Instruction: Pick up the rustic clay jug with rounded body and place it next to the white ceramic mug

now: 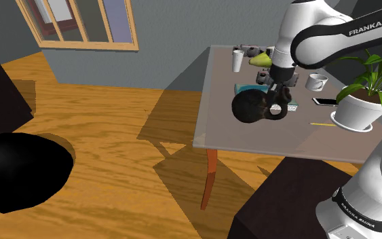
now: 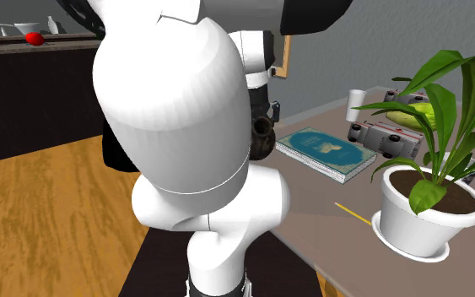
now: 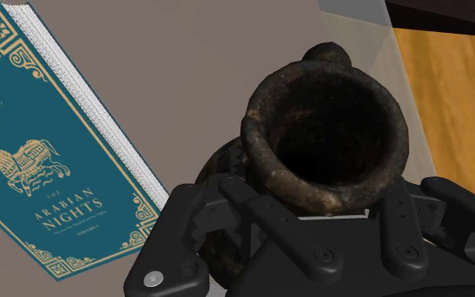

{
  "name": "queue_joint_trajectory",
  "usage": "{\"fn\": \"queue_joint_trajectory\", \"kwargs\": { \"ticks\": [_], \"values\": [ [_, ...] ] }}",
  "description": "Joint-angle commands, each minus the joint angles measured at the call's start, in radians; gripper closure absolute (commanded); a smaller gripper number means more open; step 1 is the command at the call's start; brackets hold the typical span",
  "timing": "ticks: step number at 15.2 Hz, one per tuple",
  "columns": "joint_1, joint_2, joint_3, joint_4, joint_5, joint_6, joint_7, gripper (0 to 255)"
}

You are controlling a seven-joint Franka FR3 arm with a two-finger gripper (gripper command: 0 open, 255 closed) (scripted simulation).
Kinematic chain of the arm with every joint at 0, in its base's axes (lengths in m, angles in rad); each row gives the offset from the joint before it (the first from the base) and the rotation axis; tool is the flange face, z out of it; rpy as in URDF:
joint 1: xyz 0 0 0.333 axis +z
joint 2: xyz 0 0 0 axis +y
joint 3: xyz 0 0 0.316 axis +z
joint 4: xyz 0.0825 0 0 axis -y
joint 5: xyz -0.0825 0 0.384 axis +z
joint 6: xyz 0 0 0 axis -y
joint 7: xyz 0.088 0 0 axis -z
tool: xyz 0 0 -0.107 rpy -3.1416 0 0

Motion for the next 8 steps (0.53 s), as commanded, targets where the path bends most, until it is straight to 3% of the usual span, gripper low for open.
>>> {"fn": "queue_joint_trajectory", "kwargs": {
  "ticks": [1, 8],
  "values": [
    [0.002, -0.013, 0.003, 0.021, 0.005, -0.031, -0.005, 255],
    [0.007, -0.043, 0.014, 0.096, 0.02, -0.134, -0.019, 255]
  ]
}}
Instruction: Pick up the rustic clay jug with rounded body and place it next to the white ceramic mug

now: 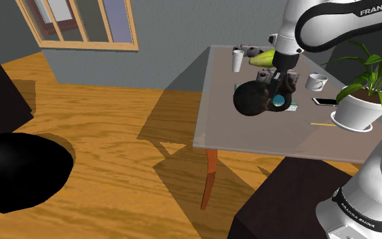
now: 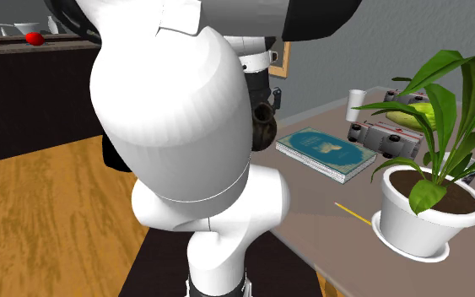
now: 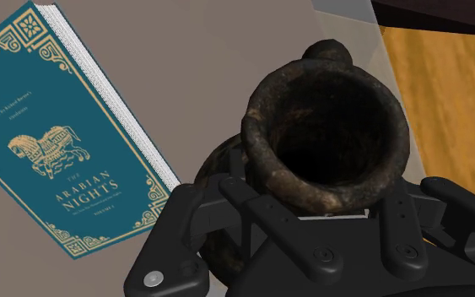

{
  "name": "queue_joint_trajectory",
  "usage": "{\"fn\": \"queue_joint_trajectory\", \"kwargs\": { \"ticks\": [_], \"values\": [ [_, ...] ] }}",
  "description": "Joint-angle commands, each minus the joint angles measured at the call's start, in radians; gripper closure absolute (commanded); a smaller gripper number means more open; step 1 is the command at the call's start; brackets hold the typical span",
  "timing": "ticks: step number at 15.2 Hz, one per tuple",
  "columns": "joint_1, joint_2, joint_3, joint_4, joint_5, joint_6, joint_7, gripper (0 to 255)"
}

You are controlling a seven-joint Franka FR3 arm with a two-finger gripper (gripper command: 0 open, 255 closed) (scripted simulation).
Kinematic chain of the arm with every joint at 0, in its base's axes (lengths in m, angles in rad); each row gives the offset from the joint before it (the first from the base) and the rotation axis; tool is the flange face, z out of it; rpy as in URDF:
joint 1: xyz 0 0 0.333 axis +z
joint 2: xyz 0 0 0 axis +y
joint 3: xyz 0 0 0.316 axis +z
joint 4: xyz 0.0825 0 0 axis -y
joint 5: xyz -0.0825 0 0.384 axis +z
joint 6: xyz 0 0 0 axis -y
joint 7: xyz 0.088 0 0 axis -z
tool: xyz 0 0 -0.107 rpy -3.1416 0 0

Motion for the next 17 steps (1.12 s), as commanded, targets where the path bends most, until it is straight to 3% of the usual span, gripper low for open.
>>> {"fn": "queue_joint_trajectory", "kwargs": {
  "ticks": [1, 17],
  "values": [
    [0.001, -0.013, 0.004, 0.023, 0.004, -0.032, -0.005, 255],
    [0.011, -0.024, 0.026, 0.229, 0.031, -0.248, -0.035, 255]
  ]
}}
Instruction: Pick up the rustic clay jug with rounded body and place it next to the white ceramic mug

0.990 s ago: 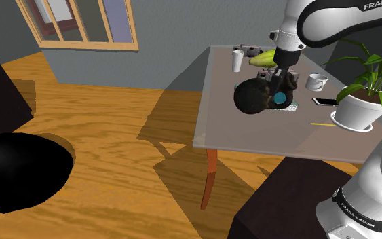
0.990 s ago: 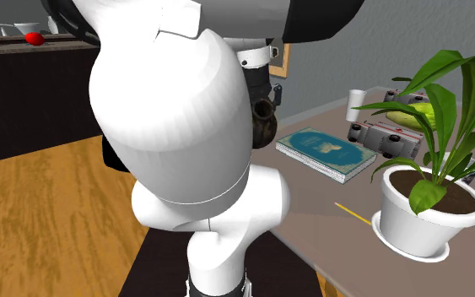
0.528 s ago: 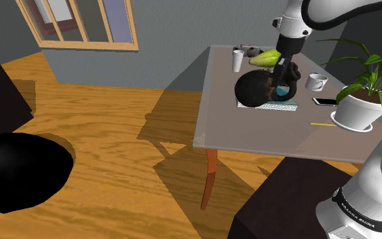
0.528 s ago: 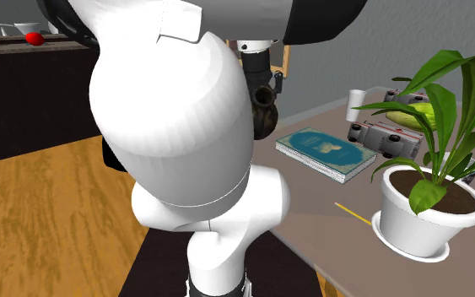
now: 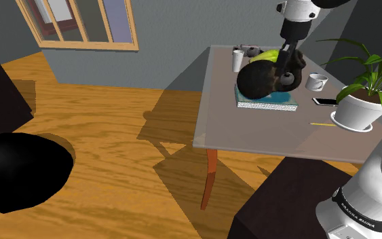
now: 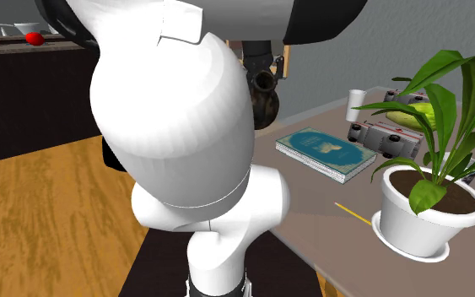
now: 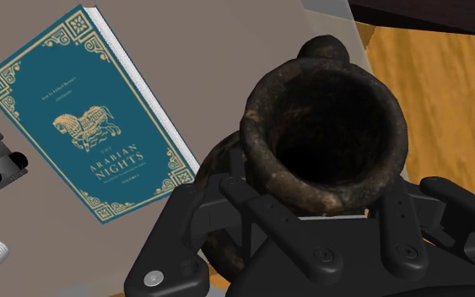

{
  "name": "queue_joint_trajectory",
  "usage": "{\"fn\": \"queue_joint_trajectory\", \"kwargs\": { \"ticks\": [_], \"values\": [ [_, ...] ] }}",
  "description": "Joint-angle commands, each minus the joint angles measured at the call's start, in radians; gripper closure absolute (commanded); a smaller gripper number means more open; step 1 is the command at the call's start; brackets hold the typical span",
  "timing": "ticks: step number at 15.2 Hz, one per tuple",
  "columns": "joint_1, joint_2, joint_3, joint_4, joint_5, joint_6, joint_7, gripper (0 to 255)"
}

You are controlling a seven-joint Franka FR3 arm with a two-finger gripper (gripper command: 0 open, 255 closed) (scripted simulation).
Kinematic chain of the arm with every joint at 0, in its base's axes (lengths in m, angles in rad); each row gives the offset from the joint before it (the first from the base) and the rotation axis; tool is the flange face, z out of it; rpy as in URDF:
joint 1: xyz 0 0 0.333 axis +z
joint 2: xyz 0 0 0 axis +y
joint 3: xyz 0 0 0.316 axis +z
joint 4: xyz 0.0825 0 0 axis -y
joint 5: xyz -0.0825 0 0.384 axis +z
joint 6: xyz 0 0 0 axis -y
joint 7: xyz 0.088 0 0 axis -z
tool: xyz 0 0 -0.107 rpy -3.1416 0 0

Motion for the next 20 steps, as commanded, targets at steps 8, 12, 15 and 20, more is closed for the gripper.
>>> {"fn": "queue_joint_trajectory", "kwargs": {
  "ticks": [8, 12, 15, 20],
  "values": [
    [-0.055, -0.047, -0.113, 0.018, -0.063, -0.031, -0.146, 255],
    [-0.088, -0.054, -0.196, 0.03, -0.105, -0.026, -0.242, 255],
    [-0.109, -0.048, -0.26, 0.05, -0.134, -0.02, -0.315, 255],
    [-0.132, -0.013, -0.374, 0.105, -0.17, -0.004, -0.44, 255]
  ]
}}
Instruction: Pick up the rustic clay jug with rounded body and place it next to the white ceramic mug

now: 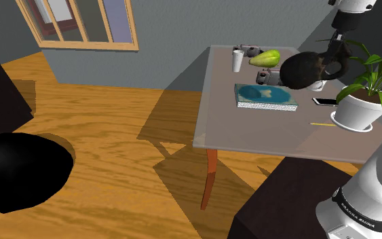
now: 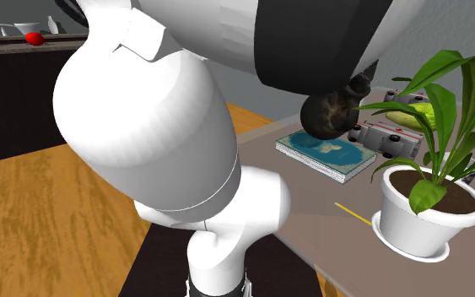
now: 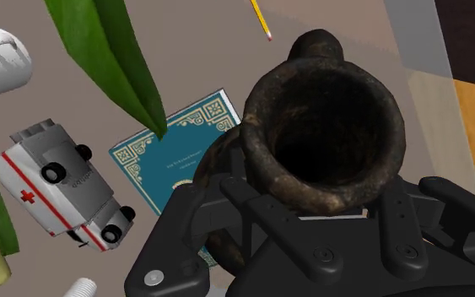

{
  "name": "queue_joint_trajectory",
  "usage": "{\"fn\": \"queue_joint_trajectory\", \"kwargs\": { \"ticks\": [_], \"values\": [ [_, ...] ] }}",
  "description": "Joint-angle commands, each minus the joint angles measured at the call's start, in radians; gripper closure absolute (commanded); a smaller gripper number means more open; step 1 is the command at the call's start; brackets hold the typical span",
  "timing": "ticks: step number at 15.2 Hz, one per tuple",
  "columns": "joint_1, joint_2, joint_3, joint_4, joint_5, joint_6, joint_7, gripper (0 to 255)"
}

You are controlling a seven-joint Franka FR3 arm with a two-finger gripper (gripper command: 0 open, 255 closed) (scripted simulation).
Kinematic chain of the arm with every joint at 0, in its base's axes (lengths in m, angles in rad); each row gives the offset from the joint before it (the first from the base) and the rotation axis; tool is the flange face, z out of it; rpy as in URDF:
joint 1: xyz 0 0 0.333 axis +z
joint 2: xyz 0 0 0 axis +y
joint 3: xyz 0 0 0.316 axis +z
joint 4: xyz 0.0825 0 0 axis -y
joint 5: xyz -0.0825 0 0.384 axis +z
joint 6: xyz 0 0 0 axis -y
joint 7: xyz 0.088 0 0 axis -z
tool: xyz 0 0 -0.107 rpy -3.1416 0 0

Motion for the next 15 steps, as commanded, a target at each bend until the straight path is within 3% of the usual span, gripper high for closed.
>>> {"fn": "queue_joint_trajectory", "kwargs": {
  "ticks": [1, 9, 15],
  "values": [
    [-0.009, 0.013, -0.047, 0.03, -0.013, 0.003, -0.055, 255],
    [0.007, 0.135, -0.261, 0.181, -0.013, 0.04, -0.27, 255],
    [0.077, 0.286, -0.481, 0.338, 0.065, 0.07, -0.463, 255]
  ]
}}
